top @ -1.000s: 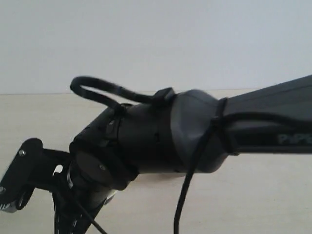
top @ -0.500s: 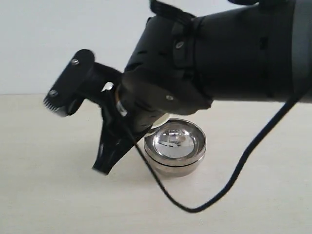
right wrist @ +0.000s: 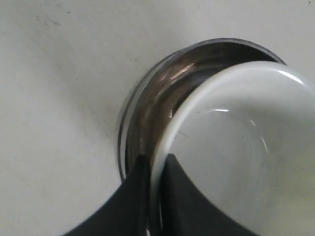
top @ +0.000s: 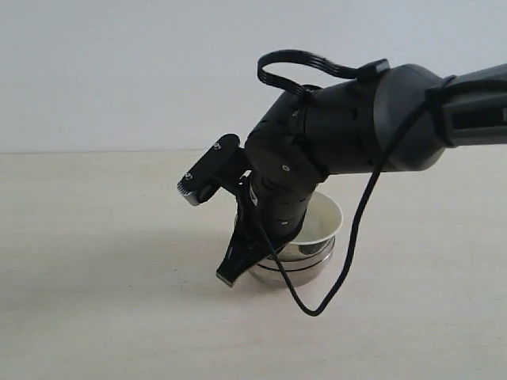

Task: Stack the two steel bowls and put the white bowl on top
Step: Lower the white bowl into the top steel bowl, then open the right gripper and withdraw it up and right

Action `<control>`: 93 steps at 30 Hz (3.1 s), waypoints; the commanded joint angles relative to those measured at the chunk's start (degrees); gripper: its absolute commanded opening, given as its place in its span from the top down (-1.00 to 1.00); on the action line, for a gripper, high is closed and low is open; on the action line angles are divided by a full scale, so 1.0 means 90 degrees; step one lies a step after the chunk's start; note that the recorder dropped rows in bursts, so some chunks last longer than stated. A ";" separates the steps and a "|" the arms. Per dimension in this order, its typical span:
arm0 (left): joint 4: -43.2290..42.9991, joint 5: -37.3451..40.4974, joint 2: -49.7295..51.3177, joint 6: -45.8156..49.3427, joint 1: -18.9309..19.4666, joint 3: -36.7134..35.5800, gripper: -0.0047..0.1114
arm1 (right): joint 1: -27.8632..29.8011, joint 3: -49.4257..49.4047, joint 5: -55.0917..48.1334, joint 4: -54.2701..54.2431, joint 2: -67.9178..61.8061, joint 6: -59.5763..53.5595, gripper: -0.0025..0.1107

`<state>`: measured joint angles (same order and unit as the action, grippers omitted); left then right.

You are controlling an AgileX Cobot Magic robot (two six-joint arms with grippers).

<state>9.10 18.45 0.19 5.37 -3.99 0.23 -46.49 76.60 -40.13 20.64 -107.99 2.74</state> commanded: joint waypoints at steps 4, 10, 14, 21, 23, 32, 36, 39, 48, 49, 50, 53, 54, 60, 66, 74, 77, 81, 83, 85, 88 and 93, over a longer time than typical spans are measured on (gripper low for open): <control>0.0008 -0.0043 -0.0021 0.0018 0.0018 -0.0025 0.36 | 0.0028 0.0009 0.0199 -0.0145 -0.0051 -0.0105 0.96; 0.0008 -0.0043 -0.0021 0.0018 0.0018 -0.0025 0.36 | 0.0028 0.0009 0.0188 -0.0228 -0.0247 -0.0149 0.96; 0.0008 -0.0043 -0.0021 0.0018 0.0018 -0.0025 0.36 | 0.0028 0.0009 0.0237 -0.0228 -0.0260 -0.0149 0.89; 0.0008 -0.0043 -0.0021 0.0018 0.0018 -0.0025 0.36 | 0.0028 0.0009 0.0247 -0.0228 -0.0070 -0.0149 0.14; 0.0008 -0.0043 -0.0021 0.0018 0.0018 -0.0025 0.36 | 0.0028 0.0009 0.0247 -0.0213 0.0005 -0.0149 0.13; 0.0008 -0.0043 -0.0021 0.0018 0.0018 -0.0025 0.36 | 0.0028 0.0009 0.0274 -0.0229 0.0541 -0.0108 0.13; 0.0008 -0.0043 -0.0021 0.0018 0.0018 -0.0025 0.36 | 0.0028 0.0009 0.0282 -0.0229 0.0649 0.0146 0.13; 0.0008 -0.0043 -0.0021 0.0018 0.0018 -0.0025 0.36 | 0.0028 0.0009 0.0377 -0.0229 0.0649 0.0174 0.26; 0.0008 -0.0043 -0.0021 0.0018 0.0018 -0.0025 0.36 | 0.0501 0.0009 -0.0073 0.0727 0.0611 0.1722 0.96; 0.0008 -0.0043 -0.0021 0.0018 0.0018 -0.0025 0.36 | 0.0580 0.0009 -0.0130 0.0673 0.0611 0.1751 0.96; 0.0008 -0.0043 -0.0021 0.0018 0.0018 -0.0025 0.36 | 0.0754 0.0009 -0.0268 0.0354 0.0611 0.1731 0.96; 0.0008 -0.0043 -0.0021 0.0018 0.0018 -0.0025 0.36 | 0.0933 0.0009 -0.0517 -0.0081 0.0611 0.1561 0.96; 0.0008 -0.0043 -0.0021 0.0018 0.0018 -0.0025 0.36 | 0.0933 0.0009 -0.0531 -0.0081 0.0611 0.1561 0.96; 0.0008 -0.0043 -0.0021 0.0018 0.0018 -0.0025 0.36 | 0.0933 0.0009 -0.0625 -0.0338 0.0611 0.1633 0.96; 0.0008 -0.0043 -0.0021 0.0018 0.0018 -0.0025 0.36 | 0.0933 -0.0002 -0.0798 -0.0338 0.0591 0.1639 0.96; 0.0008 -0.0043 -0.0021 0.0018 0.0018 -0.0025 0.36 | 0.1038 -0.0544 -0.0312 -0.0208 0.0373 0.1656 0.96; 0.0008 -0.0043 -0.0021 0.0018 0.0018 -0.0025 0.36 | 0.1038 -0.0544 -0.0122 -0.0230 0.0385 0.1706 0.96; 0.0008 -0.0043 -0.0021 0.0018 0.0018 -0.0025 0.36 | 0.1038 -0.0544 -0.0148 -0.0230 0.0385 0.1694 0.96; 0.0008 -0.0043 -0.0021 0.0018 0.0018 -0.0025 0.36 | 0.1038 -0.0544 -0.0137 -0.0230 0.0385 0.1681 0.96; 0.0008 -0.0043 -0.0021 0.0018 0.0018 -0.0025 0.36 | 0.1038 -0.0491 -0.0133 -0.0230 0.0385 0.1664 0.96; 0.0008 -0.0043 -0.0021 0.0018 0.0018 -0.0025 0.36 | 0.1038 -0.0436 -0.0033 -0.0230 0.0476 0.1664 0.96; 0.0008 -0.0043 -0.0021 0.0018 0.0018 -0.0025 0.36 | 0.1038 -0.0431 0.0366 -0.0230 0.0959 0.1664 0.96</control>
<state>9.10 18.45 0.19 5.37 -3.99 0.23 -37.56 72.31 -38.63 18.24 -102.53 17.99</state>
